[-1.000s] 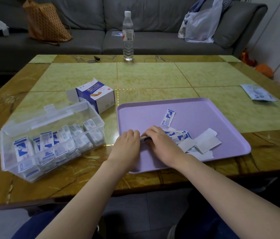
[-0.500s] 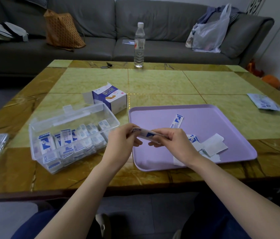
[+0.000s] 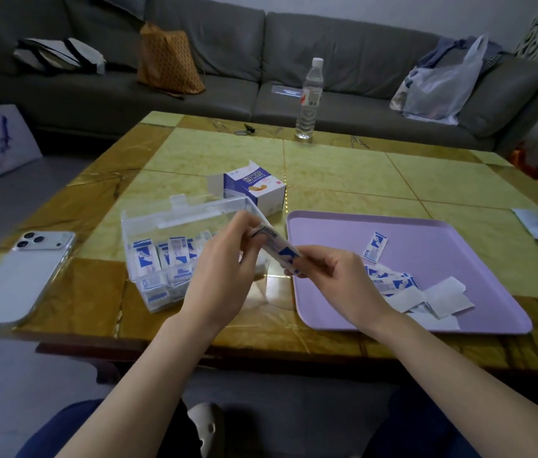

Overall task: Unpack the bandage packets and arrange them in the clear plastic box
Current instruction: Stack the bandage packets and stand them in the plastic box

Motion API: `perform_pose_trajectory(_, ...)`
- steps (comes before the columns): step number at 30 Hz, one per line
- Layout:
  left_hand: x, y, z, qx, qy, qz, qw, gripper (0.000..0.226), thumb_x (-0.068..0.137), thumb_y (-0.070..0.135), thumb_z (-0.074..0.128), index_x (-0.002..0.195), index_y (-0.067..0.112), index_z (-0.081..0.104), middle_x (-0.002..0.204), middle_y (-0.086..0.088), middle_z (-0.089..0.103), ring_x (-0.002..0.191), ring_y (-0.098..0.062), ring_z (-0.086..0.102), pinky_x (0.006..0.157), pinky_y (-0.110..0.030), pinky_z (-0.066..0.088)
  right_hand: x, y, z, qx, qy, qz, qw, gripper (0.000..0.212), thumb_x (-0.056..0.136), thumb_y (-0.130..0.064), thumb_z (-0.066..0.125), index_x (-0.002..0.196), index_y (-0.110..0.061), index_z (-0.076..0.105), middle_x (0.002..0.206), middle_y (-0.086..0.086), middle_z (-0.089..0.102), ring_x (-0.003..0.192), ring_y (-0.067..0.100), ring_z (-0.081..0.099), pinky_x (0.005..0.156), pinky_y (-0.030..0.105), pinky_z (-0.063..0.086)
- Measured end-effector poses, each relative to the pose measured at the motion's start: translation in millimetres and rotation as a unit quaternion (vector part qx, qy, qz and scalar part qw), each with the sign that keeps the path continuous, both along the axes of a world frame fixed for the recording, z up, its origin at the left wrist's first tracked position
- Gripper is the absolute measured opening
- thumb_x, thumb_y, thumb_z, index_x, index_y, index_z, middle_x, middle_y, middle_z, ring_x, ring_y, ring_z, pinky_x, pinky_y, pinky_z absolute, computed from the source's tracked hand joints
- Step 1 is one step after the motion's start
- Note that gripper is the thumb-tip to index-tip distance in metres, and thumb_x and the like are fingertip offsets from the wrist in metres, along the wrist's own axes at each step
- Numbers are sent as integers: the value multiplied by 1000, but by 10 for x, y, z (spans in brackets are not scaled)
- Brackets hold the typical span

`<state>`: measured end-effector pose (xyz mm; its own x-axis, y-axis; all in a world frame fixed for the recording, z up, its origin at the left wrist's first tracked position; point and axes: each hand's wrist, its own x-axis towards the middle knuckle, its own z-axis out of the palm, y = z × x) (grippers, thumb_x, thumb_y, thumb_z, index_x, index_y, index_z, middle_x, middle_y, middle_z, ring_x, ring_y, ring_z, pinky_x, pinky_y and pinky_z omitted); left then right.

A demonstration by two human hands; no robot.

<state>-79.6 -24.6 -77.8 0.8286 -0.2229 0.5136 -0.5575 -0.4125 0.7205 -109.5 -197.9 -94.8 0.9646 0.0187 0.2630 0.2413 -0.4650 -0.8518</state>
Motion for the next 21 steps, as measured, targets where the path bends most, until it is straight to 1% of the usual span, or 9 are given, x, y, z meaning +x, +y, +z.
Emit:
perform_pose_trajectory(4, 27, 167, 50, -24, -2, 12, 1000, 10, 94, 17, 53, 90, 25, 49, 83, 9, 60, 81, -4, 56, 64, -13, 39, 73, 261, 160, -104, -104, -8, 989, 26, 91, -26, 53, 101, -11, 70, 85, -12, 63, 79, 5, 59, 73, 12, 46)
perform_pose_trajectory(7, 62, 299, 92, -35, 4, 28, 999, 12, 93, 17, 54, 89, 27, 49, 84, 8, 60, 81, -6, 55, 64, -9, 37, 161, 459, 308, -115, -138, -17, 984, 19, 89, -22, 58, 98, -11, 71, 83, -3, 66, 76, 11, 61, 70, 23, 50)
perform_pose_trajectory(8, 74, 346, 112, -44, 10, 34, 998, 12, 93, 18, 54, 89, 28, 49, 83, 10, 59, 82, -5, 55, 65, -8, 37, 182, 515, 364, -110, -133, -13, 985, 16, 88, -19, 61, 98, -11, 72, 83, -3, 67, 75, 10, 62, 69, 23, 50)
perform_pose_trajectory(11, 120, 498, 157, -53, 9, 56, 997, 12, 92, 18, 55, 89, 29, 51, 81, 14, 57, 79, -2, 53, 61, -9, 36, 246, 677, 520, -103, -70, 22, 992, 13, 86, -15, 66, 96, -12, 74, 75, -15, 66, 70, -2, 62, 63, 11, 46)
perform_pose_trajectory(12, 131, 540, 170, -52, 8, 63, 997, 11, 92, 18, 55, 90, 28, 53, 80, 15, 57, 78, 0, 52, 60, -9, 35, 263, 726, 565, -101, -47, 32, 993, 13, 86, -16, 66, 95, -12, 75, 73, -14, 67, 69, -2, 63, 62, 12, 47)
perform_pose_trajectory(14, 155, 626, 188, -56, 8, 77, 995, 8, 92, 18, 55, 92, 25, 54, 80, 14, 57, 78, 5, 51, 61, -6, 34, 320, 829, 622, -95, -13, 43, 995, 13, 87, -18, 65, 93, -12, 75, 76, -2, 72, 73, 10, 67, 65, 27, 54)
perform_pose_trajectory(16, 188, 702, 193, -57, 8, 100, 993, 7, 92, 19, 55, 94, 25, 54, 80, 15, 56, 77, 10, 49, 63, -4, 34, 398, 922, 652, -95, 16, 47, 994, 16, 88, -21, 64, 91, -10, 76, 81, 8, 73, 78, 22, 68, 73, 39, 54)
perform_pose_trajectory(19, 260, 844, 132, -23, 30, 150, 988, 12, 95, 21, 50, 105, 23, 53, 89, 10, 55, 85, 1, 51, 73, -11, 38, 555, 1028, 647, -93, 61, 44, 993, 21, 87, -22, 64, 89, -4, 75, 84, 15, 73, 80, 30, 68, 77, 46, 54)
perform_pose_trajectory(21, 304, 958, 55, 35, 53, 196, 979, 20, 95, 19, 47, 115, 20, 51, 101, 5, 52, 99, -15, 51, 89, -33, 42, 663, 1062, 634, -61, 113, 34, 991, 16, 86, -19, 66, 89, -6, 75, 85, 11, 74, 77, 23, 71, 78, 42, 57)
